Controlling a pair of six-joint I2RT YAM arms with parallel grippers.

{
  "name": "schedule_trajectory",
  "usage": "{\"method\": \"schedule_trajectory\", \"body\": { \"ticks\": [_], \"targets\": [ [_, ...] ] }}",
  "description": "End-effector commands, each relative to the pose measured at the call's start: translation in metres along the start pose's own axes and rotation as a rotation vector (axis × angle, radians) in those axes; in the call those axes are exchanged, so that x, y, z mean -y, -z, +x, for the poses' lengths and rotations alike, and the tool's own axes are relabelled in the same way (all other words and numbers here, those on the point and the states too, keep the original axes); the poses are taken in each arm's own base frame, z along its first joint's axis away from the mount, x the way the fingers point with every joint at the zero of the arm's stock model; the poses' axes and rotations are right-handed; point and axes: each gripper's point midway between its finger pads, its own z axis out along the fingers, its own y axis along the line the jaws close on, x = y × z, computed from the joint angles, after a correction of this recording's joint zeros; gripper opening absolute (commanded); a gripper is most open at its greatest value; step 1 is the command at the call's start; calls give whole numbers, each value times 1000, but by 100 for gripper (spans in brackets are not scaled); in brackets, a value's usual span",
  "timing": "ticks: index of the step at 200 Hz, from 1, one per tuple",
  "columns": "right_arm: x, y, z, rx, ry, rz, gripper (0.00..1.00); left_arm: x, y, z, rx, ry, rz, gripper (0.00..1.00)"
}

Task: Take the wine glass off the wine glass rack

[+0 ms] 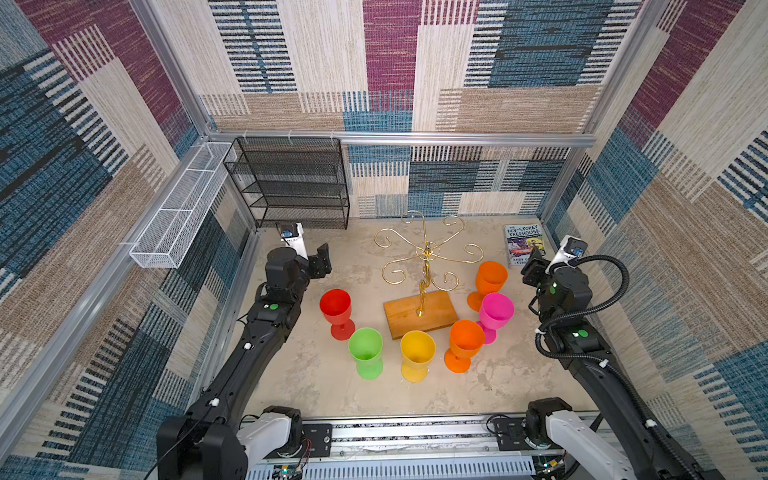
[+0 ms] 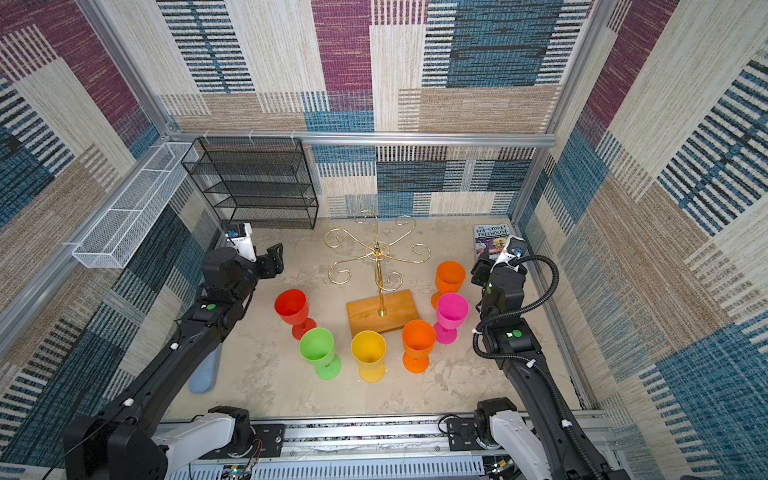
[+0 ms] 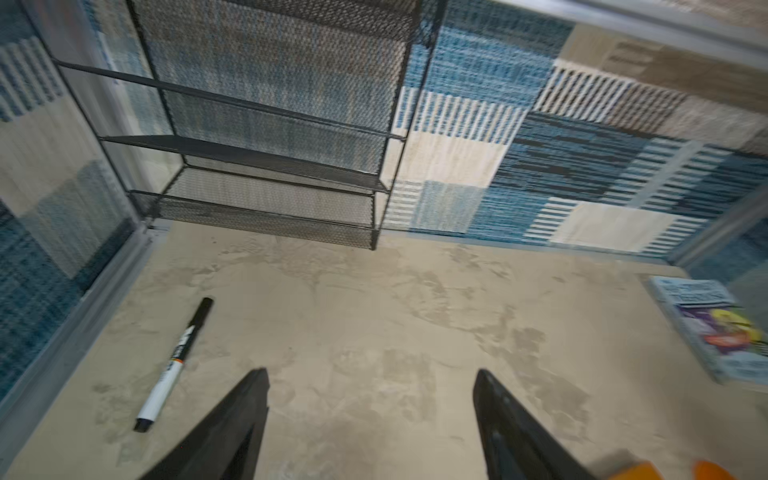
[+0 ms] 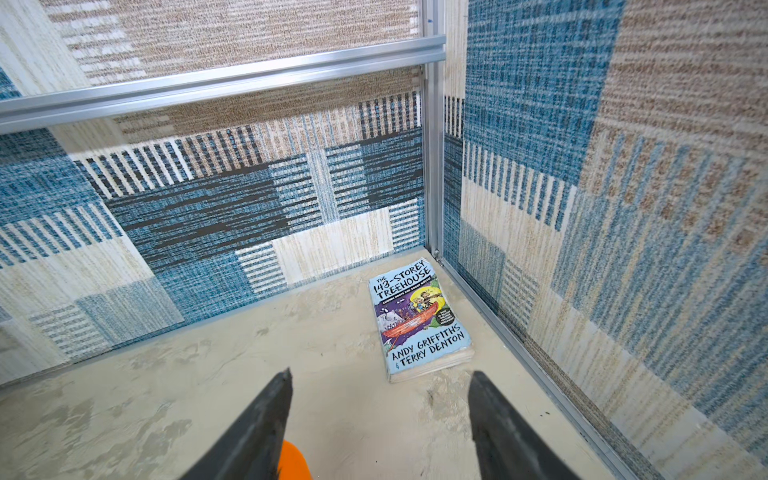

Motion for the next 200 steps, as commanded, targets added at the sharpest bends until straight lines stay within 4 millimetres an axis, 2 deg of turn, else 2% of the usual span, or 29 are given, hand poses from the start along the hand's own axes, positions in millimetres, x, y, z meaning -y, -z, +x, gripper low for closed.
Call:
{"method": "schedule_trajectory", "body": {
  "ticks": [1, 32, 78, 103, 148, 163, 179, 185, 200],
  "targets": [
    [3, -5, -11, 89, -24, 30, 69, -31, -11, 5, 58, -163, -177, 96],
    [8, -10, 6, 73, -11, 49, 70, -45, -26, 49, -3, -194, -215, 98],
    [16, -10, 19, 75, -27, 62, 71, -61, -37, 90, -43, -156, -203, 98],
    [18, -13, 28, 71, -28, 62, 71, -69, -38, 91, -47, -158, -212, 98],
    [15, -21, 47, 41, -8, 49, 71, -65, -38, 97, -88, -159, -170, 93],
    [13, -26, 57, 25, -5, 38, 71, -64, -39, 110, -134, -160, -159, 93],
    [10, -32, 70, -2, 5, 26, 71, -67, -42, 135, -163, -173, -162, 95],
    [9, -33, 73, -3, 12, 20, 71, -74, -43, 136, -155, -176, -196, 98],
    [8, -35, 81, 8, 29, 9, 71, -71, -43, 133, -126, -124, -159, 100]
  ]
}}
